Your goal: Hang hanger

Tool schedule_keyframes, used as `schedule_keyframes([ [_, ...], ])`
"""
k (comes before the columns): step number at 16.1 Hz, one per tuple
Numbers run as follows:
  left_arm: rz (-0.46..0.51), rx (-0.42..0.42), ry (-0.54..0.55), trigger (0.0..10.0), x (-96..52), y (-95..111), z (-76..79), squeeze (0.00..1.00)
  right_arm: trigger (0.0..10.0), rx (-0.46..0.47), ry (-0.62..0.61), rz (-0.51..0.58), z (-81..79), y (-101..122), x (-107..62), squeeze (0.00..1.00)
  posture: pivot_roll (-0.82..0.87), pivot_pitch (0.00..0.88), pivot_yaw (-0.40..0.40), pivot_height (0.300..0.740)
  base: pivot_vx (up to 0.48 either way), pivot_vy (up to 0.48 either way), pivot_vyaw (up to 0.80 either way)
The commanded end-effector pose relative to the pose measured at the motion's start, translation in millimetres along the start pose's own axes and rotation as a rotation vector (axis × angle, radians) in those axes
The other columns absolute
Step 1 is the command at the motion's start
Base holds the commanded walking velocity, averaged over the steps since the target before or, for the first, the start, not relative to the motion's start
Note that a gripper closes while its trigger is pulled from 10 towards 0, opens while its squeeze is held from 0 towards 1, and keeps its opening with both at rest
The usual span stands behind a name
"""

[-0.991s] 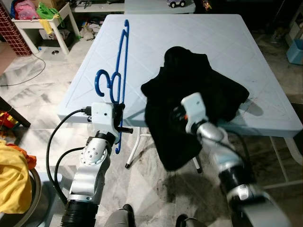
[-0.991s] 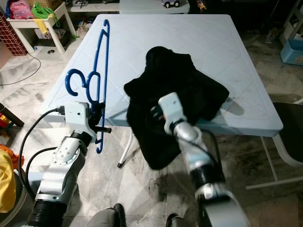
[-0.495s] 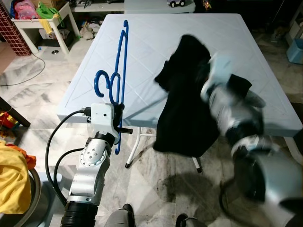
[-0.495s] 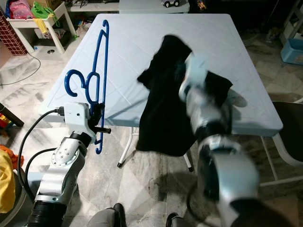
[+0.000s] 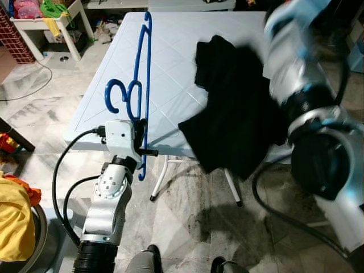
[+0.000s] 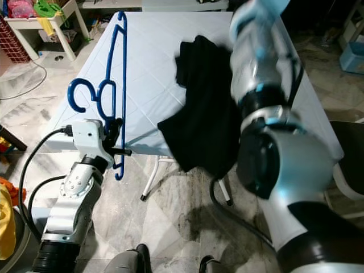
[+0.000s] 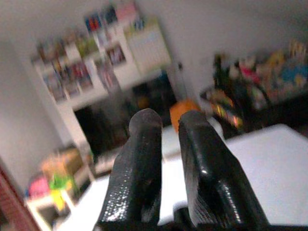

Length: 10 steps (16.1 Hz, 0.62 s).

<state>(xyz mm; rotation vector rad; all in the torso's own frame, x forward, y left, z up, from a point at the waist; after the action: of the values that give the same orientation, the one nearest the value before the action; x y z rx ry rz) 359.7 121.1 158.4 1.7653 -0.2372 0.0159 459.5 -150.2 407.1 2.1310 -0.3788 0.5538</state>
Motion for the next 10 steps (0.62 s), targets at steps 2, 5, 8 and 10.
schedule_keyframes([
  [2, -0.008, 0.008, 0.020, 10.0, 1.8, -2.2, -3.7, 0.00, 0.0, 0.015, 0.010, 0.060, -7.1, 16.1, 4.2, 0.00, 0.12, 0.110, -0.002, 0.740, 0.000, 0.000, 0.00],
  [5, -0.005, 0.008, 0.024, 10.0, 1.9, -2.2, -3.2, 0.00, 4.1, -0.095, 0.073, -0.030, -10.8, -8.4, -1.5, 0.00, 0.12, 0.109, -0.007, 0.740, 0.000, 0.000, 0.00],
  [8, -0.011, 0.006, 0.027, 10.0, 0.0, -4.2, -2.9, 0.00, 10.0, -0.279, 0.146, -0.229, 20.5, -66.2, -31.0, 1.00, 0.11, 0.118, -0.009, 0.740, 0.000, 0.000, 0.00],
  [10, -0.014, 0.001, 0.022, 10.0, -0.9, -5.3, -1.1, 0.00, 10.0, -0.373, 0.184, -0.331, 54.7, -84.8, -53.4, 1.00, 0.09, 0.130, 0.000, 0.740, 0.000, 0.000, 0.00],
])
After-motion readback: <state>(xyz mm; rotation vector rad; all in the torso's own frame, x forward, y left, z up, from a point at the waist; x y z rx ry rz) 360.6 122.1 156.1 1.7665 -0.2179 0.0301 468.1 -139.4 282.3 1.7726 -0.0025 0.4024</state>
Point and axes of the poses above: a point about 5 cm out from each wrist's last joint towards the gripper, its own x axis pointing out of the wrist towards the gripper, its own y axis along the axis of the wrist's last joint, z = x × y, the point moved 5 cm from there along x, pointing out of the wrist towards the gripper, and after that the axes turned 14 degrees about x, right-handed, at the moved point
